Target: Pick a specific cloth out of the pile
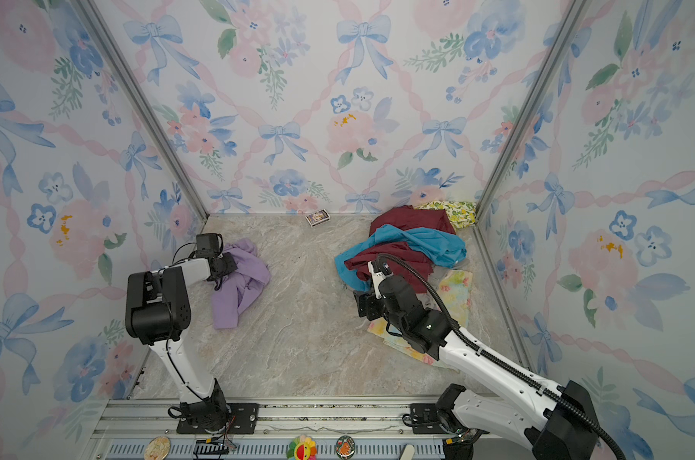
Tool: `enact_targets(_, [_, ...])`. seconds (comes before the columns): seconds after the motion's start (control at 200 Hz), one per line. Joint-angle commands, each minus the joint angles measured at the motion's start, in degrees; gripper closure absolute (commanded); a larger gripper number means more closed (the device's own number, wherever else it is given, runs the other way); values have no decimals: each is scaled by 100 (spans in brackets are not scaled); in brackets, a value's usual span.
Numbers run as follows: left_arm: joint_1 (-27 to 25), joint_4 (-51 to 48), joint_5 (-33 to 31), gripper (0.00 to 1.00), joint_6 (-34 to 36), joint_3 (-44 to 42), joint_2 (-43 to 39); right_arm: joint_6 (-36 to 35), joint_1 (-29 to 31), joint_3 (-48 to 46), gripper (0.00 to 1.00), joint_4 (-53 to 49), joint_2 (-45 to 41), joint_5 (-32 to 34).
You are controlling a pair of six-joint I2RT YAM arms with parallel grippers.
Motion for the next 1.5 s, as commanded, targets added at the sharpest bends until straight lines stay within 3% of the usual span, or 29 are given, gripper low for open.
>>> enact_targets(0.0, [42, -601, -175, 100, 173, -124, 368, -89, 58, 120, 15, 162, 64, -56])
enact_targets(0.085, [48, -601, -149, 100, 181, -51, 238, -85, 55, 133, 15, 194, 70, -80])
enact_targets(0.165, [42, -600, -137, 93, 149, 17, 84, -85, 57, 167, 15, 183, 68, -99])
enact_targets(0.395, [25, -604, -45, 56, -42, 147, -361, -78, 56, 258, 15, 36, -134, -100])
enact_targets(0.555, [-48, -638, -30, 43, -65, 136, -631, -3, 56, 280, 15, -124, -341, -108])
enact_targets(0.905, [-141, -669, -116, 24, -13, -21, -1256, 32, 71, 223, 15, -329, -748, -49])
enact_targets(1.3, [-440, -639, -675, 2, 68, -280, -2290, -214, 59, 376, 10, -404, -836, 54])
enact_targets(1.495, [-630, -176, -659, 2, 37, -768, -3281, -501, 51, 551, 1, -543, -927, -9])
